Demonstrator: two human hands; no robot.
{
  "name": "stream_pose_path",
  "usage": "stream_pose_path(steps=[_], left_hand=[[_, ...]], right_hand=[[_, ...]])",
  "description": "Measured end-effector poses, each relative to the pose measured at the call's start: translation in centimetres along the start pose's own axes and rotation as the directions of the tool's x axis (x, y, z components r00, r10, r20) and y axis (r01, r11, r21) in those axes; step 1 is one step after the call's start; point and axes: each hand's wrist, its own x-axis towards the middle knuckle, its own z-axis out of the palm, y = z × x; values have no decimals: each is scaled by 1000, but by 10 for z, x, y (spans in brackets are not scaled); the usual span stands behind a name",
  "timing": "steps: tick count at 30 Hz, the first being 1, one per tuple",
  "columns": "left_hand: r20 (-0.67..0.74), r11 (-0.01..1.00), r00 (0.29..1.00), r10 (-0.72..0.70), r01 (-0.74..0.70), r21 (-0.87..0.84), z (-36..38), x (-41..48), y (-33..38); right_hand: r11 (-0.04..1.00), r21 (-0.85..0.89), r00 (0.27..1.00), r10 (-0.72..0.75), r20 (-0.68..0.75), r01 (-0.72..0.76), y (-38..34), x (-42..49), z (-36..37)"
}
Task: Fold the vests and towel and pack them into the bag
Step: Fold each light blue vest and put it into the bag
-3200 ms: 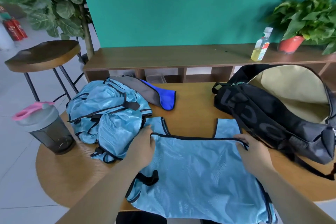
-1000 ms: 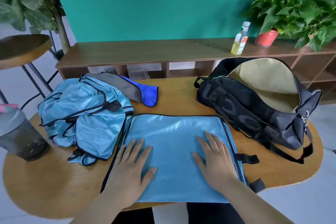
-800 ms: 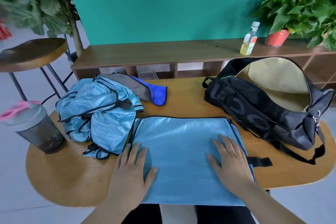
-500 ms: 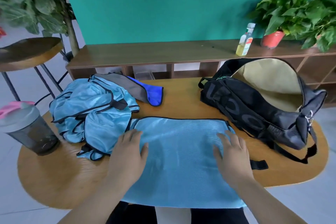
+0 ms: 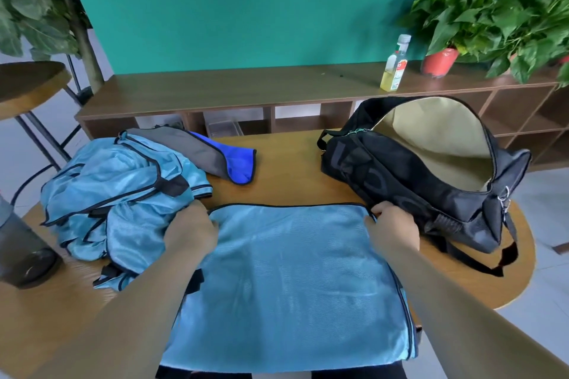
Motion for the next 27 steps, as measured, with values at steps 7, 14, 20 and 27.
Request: stream_pose_path(steps=[7, 14, 20, 27], left_hand=[[116, 999, 992, -39, 40, -2, -9, 4, -3], [77, 975, 997, 20, -3, -221, -13, 1, -7], [-57, 833, 997, -50, 10, -553, -14, -5, -13], [-198, 884, 979, -57, -43, -465, -1, -14, -25]], right_hand=[[974, 222, 997, -38, -62, 51, 0, -1, 7], [944, 305, 989, -101, -104, 128, -1, -7, 1], [932, 302, 978, -177, -108, 202, -1, 3, 7], [927, 373, 998, -25, -63, 47, 1, 13, 11]])
